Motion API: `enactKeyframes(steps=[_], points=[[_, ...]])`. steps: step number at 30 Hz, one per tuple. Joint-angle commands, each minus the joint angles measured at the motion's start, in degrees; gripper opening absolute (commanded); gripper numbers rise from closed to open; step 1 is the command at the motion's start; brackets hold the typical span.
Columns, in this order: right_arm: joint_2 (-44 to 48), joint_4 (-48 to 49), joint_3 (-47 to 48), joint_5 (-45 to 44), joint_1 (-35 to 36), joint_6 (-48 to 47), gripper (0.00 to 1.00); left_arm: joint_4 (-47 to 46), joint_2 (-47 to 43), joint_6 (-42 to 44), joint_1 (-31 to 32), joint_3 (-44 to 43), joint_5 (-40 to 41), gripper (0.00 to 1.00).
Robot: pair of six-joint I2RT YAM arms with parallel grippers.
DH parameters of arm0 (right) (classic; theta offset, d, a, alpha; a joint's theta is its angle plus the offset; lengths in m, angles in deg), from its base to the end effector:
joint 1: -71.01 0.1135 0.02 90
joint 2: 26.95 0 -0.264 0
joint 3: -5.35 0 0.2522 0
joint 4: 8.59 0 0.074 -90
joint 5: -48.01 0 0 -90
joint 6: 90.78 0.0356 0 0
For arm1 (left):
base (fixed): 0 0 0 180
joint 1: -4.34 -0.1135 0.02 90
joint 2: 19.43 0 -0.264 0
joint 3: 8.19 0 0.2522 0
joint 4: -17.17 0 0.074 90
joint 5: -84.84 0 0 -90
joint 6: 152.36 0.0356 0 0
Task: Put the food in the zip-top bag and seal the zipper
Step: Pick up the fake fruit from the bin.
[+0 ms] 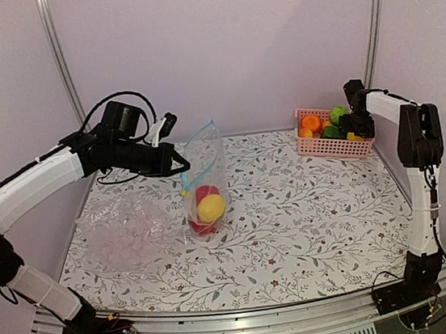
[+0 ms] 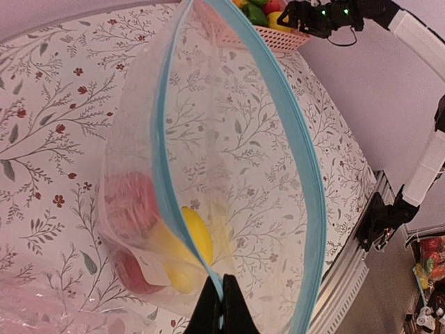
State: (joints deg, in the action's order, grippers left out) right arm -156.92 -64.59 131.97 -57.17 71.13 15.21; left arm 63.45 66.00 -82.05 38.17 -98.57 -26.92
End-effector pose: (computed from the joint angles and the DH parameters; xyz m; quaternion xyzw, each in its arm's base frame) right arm 0.4966 -0.0083 0.2079 0.1665 0.9420 -0.0894 0.2772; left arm 0.2673 -0.1950 0.3277 0.1873 0.8784 -0.3358 0.2839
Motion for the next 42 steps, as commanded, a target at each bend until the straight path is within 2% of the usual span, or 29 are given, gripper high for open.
enactKeyframes(steps=[1,12,17,28,35,42], points=[[-4.17,-0.06,3.26,-2.09,-1.78,1.45,0.85,1.18,0.48,0.76,-0.51,0.42,0.07,0.0],[-9.65,2.32,8.57,-6.56,-2.45,5.63,0.87,1.23,1.36,0.94,-0.6,0.42,-0.16,0.0],[-11.02,3.43,10.8,-4.6,-3.05,5.55,0.89,1.3,1.84,0.93,-0.6,0.33,-0.65,0.0],[-13.98,3.37,11.38,-1.29,-3.9,4.61,0.77,1.33,1.96,0.93,-0.81,0.24,-0.81,0.0],[-11.95,3.76,11.24,1.1,-3.91,4.29,0.6,1.33,1.94,0.77,-1.04,0.24,-1.13,0.0],[-7.65,4.99,11.02,4.81,-3.86,5.01,0.57,1.33,1.56,0.6,-1.04,0.22,-1.53,0.0]])
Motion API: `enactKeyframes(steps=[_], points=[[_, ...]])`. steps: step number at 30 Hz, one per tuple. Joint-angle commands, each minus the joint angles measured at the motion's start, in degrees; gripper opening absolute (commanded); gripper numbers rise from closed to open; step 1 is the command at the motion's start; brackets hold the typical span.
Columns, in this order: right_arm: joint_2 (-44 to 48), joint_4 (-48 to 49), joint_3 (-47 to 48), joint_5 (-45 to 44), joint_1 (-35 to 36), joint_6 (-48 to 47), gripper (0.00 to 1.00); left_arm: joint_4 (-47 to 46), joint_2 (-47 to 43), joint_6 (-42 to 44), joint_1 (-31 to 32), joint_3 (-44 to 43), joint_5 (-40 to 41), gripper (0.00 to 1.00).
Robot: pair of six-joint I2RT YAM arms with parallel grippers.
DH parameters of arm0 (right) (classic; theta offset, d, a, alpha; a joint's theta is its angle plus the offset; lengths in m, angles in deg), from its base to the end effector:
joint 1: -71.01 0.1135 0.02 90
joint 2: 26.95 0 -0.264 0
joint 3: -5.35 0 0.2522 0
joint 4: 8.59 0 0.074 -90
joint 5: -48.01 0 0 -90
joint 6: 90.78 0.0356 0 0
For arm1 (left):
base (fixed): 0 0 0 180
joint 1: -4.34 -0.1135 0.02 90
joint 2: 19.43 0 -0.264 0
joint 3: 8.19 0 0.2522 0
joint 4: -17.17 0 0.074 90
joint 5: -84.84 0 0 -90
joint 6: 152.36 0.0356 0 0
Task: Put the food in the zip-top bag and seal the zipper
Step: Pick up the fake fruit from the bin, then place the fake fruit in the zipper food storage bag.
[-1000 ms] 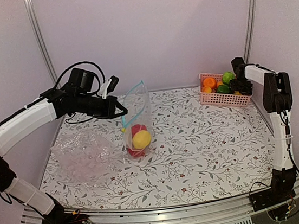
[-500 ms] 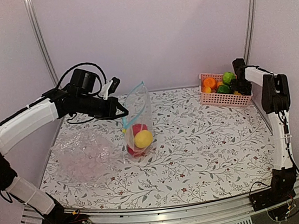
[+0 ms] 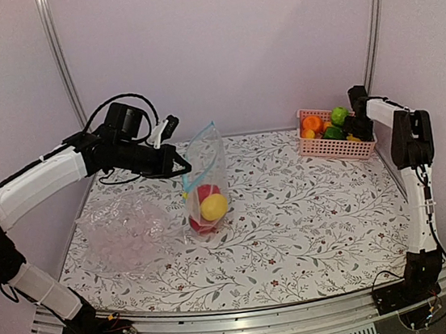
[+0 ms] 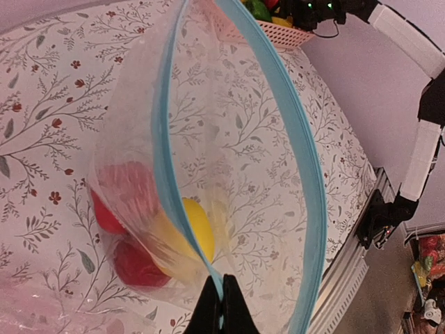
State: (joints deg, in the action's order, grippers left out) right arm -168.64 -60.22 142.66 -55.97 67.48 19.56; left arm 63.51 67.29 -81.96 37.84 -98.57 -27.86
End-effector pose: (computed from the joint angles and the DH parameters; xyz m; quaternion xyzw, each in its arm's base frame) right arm 0.5377 -0.0418 0.1679 0.2311 0.9213 -0.0727 0.3040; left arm 0.2719 -0.1964 0.3207 0.1871 0.8819 -0.3371 0.2714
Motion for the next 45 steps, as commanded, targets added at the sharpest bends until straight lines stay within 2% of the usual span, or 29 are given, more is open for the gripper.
enactKeyframes(steps=[1,16,26,32,38,45], points=[[4.58,0.7,0.22,3.79,-0.24,0.67,0.57,1.26,0.23,0.51,-0.71,0.22,-0.59,0.0],[15.93,3.97,-8.0,6.48,-0.25,-0.38,0.55,1.08,-0.81,0.25,-0.71,0.29,-0.94,0.0],[33.62,8.61,-22.59,12.98,1.23,0.74,0.55,0.37,-1.49,-0.23,-0.71,0.68,-1.47,0.0],[47.57,9.37,-31.95,12.98,8.67,0.91,0.55,-1.08,-2.76,-0.34,-0.62,1.33,-2.73,0.0],[59.59,8.55,-36.74,10.83,19.33,1.08,0.55,-3.86,-4.35,-0.75,-0.46,2.81,-4.89,0.0],[62.69,7.96,-36.34,9.38,34.53,2.07,0.55,-5.98,-4.54,-1.37,-0.04,3.71,-7.61,0.0]])
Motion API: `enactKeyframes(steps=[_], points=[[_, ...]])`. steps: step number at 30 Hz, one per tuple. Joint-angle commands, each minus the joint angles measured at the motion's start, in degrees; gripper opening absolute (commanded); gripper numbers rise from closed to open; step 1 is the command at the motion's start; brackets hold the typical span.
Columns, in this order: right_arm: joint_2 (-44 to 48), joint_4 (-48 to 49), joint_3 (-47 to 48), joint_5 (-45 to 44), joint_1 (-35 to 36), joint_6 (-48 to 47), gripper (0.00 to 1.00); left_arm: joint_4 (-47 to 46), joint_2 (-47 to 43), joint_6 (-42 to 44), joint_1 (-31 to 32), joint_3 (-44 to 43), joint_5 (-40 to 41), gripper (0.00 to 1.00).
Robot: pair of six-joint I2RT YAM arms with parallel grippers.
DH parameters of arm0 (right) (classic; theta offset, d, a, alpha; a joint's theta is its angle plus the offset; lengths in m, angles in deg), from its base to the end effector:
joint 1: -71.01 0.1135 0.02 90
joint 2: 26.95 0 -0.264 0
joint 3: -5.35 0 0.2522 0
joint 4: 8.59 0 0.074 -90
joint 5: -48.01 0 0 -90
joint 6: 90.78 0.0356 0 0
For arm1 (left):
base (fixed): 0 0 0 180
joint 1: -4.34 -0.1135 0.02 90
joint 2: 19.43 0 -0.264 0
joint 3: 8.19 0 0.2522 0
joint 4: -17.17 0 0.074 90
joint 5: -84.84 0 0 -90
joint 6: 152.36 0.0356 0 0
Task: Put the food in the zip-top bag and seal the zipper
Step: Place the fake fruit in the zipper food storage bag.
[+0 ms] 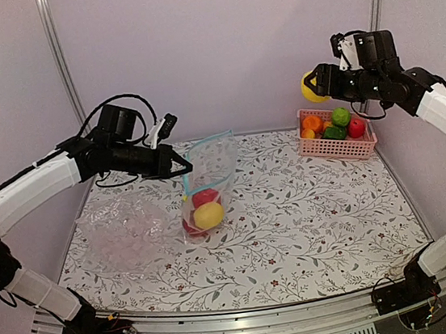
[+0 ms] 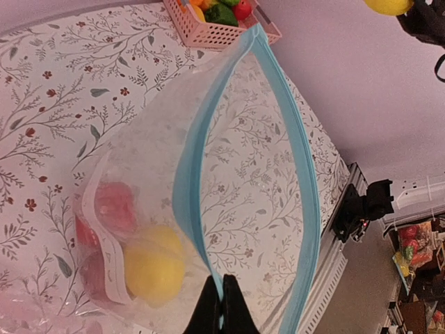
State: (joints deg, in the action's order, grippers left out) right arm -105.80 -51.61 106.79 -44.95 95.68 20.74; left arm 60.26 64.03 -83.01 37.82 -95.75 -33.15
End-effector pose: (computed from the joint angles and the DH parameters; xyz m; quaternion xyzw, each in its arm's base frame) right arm 0.2774 0.1254 0.4312 -0.0078 0.8211 0.2042 0.5329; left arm 0.2606 -0.1924 0.3275 0.2013 0.8586 -0.3845 0.2727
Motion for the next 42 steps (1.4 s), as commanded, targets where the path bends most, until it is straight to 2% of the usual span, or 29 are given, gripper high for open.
enactKeyframes(steps=[1,7,15,20,24,27,34,38,42], points=[[-0.47,-0.66,0.04,-1.88,8.61,0.89,0.55,-2.89,-1.32,-0.18,0.03,0.93,-2.41,0.0],[-5.89,-0.92,4.69,-0.96,19.65,0.24,0.55,-3.06,-1.62,0.37,0.43,1.03,-2.99,0.0],[-14.31,0.64,8.92,2.19,28.27,-2.71,0.55,-3.05,-1.46,0.6,0.71,1.03,-3.12,0.0],[-19.28,1.07,10.13,6.71,29.06,-2.87,0.55,-3.04,-1.26,0.6,0.85,1.09,-3.24,0.0],[-23.54,-0.66,12.36,6.23,29.98,-3.73,0.55,-3.06,-1.09,0.6,0.98,1.03,-3.3,0.0],[-26.17,-3.15,13.34,3.58,30.21,-4.14,0.55,-3.04,-1.22,0.69,0.98,1.03,-3.22,0.0],[-31.09,-11.48,17.33,-10.52,30.98,-7.6,0.56,-3.06,-1.28,0.69,1.07,1.03,-3.26,0.0],[-33.49,-12.15,19.88,-11.37,31.4,-8.8,0.58,-3.08,-1.01,0.68,1.09,1.08,-3.35,0.0],[-35.44,-12.38,21.74,-13.51,31.6,-9.12,0.64,-3.13,-0.8,0.73,1.13,1.11,-3.3,0.0]])
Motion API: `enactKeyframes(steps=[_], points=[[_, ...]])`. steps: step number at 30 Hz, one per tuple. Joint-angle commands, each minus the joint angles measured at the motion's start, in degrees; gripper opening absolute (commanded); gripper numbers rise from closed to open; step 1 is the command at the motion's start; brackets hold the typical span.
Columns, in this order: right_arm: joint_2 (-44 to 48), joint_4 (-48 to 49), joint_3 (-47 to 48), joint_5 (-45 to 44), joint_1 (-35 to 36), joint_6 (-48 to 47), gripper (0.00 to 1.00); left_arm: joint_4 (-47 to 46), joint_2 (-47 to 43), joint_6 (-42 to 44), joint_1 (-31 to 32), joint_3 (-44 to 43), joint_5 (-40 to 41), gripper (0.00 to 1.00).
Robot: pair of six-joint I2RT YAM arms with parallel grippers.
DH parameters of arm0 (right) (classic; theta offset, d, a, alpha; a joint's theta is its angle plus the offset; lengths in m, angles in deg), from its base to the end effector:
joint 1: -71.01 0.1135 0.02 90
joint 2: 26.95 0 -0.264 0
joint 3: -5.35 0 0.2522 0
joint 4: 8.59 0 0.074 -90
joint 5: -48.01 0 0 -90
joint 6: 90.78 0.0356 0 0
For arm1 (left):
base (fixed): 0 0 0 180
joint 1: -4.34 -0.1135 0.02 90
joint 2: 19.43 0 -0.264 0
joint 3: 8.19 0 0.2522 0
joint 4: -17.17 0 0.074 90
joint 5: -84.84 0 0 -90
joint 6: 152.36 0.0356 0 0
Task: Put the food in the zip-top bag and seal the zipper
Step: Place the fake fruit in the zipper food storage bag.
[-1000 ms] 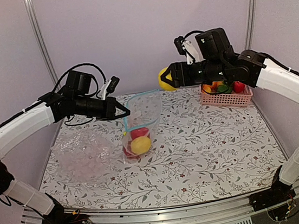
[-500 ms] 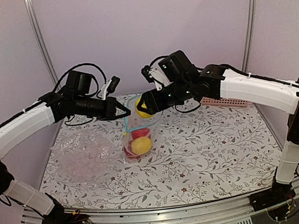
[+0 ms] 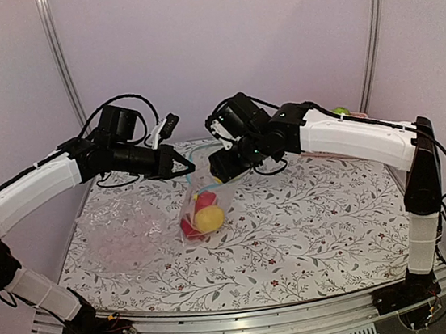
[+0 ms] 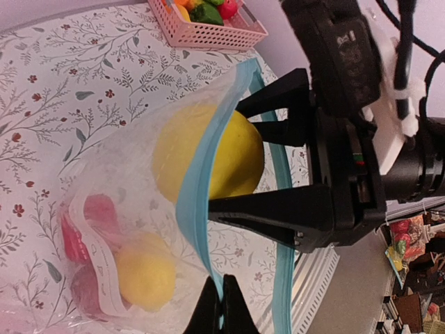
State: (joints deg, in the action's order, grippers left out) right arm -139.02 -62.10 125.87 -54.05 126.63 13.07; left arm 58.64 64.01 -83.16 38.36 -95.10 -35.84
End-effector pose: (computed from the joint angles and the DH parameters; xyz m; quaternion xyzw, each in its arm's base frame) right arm 0.2577 0.3635 0.3182 -0.2901 0.8729 0.1368 0.3677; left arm 0.2584 -0.1963 0.3266 0.2150 0.8477 -0.4057 0.2658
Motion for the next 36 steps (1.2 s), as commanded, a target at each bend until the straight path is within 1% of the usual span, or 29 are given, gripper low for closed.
enactKeyframes(steps=[1,5,7,9,12,22,26,32,36], points=[[-2.49,-2.04,2.72,-5.45,0.6,-1.38,0.66,-1.45,-0.82,0.88,0.63,0.46,-0.55,0.0],[-2.88,-2.57,2.75,-8.29,0.62,-1.28,0.74,-1.47,-0.77,0.97,0.61,0.46,-0.53,0.0],[-2.81,-2.85,2.75,-8.68,0.64,-1.18,0.77,-1.43,-0.82,1.01,0.6,0.43,-0.59,0.0],[-2.72,-2.9,2.74,-8.86,0.65,-1.26,0.82,-1.42,-0.82,1.02,0.6,0.37,-0.61,0.0],[-2.56,-2.92,2.75,-8.86,0.58,-1.23,0.85,-1.43,-0.73,1.0,0.56,0.38,-0.61,0.0],[-1.38,-2.94,2.18,-8.83,0.58,-0.94,0.84,-1.42,-0.72,0.94,0.58,0.37,-0.61,0.0],[0.55,-2.33,1.63,-6.39,0.64,-0.75,0.84,-1.34,-0.73,0.94,0.54,0.37,-0.41,0.0],[8.01,3.86,-3.33,0.02,0.68,0.62,0.84,-0.86,-0.56,1.0,0.6,0.28,0.68,0.0],[14.0,6.82,-7.12,0.78,0.66,0.83,0.84,-0.78,-0.56,0.89,0.62,0.28,0.92,0.0]])
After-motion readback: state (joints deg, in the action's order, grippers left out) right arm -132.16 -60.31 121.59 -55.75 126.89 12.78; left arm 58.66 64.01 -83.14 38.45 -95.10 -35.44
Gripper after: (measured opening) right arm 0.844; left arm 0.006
